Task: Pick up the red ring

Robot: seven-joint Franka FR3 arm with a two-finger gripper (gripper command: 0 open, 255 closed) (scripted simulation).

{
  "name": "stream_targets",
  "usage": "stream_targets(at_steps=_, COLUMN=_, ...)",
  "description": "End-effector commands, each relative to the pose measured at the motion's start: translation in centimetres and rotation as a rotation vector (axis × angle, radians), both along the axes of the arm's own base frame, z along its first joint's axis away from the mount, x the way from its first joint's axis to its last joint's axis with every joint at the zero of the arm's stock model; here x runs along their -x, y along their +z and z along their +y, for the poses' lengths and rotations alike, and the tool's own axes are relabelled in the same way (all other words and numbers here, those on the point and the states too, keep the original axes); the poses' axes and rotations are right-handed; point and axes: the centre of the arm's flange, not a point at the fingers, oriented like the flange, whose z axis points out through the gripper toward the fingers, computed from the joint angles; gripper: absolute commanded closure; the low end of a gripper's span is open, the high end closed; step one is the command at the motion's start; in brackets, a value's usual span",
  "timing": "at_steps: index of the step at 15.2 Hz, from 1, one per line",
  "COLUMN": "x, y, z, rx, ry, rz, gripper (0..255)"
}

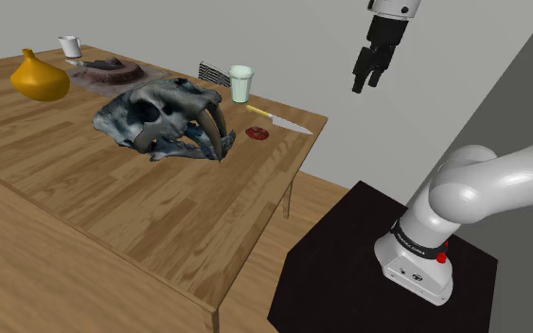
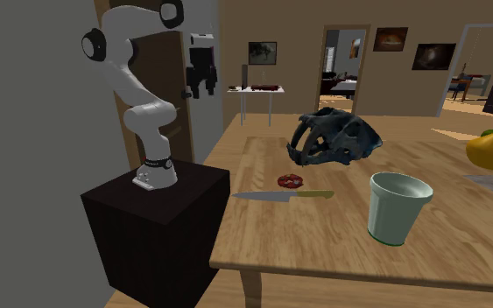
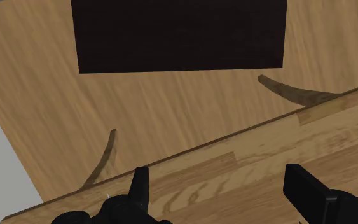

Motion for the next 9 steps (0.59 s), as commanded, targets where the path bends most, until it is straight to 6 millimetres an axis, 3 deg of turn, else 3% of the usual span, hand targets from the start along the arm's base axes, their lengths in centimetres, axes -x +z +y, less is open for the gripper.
stream_targets(at_steps=1, x=0.0, y=0.0, z=0.0, rx=0.000, ry=0.000, rz=0.000, gripper=0)
stream_targets(at_steps=9, x=-8.1, y=-6.0, z=-1.9, rx=0.029, ry=0.305, rz=-0.019, gripper=0)
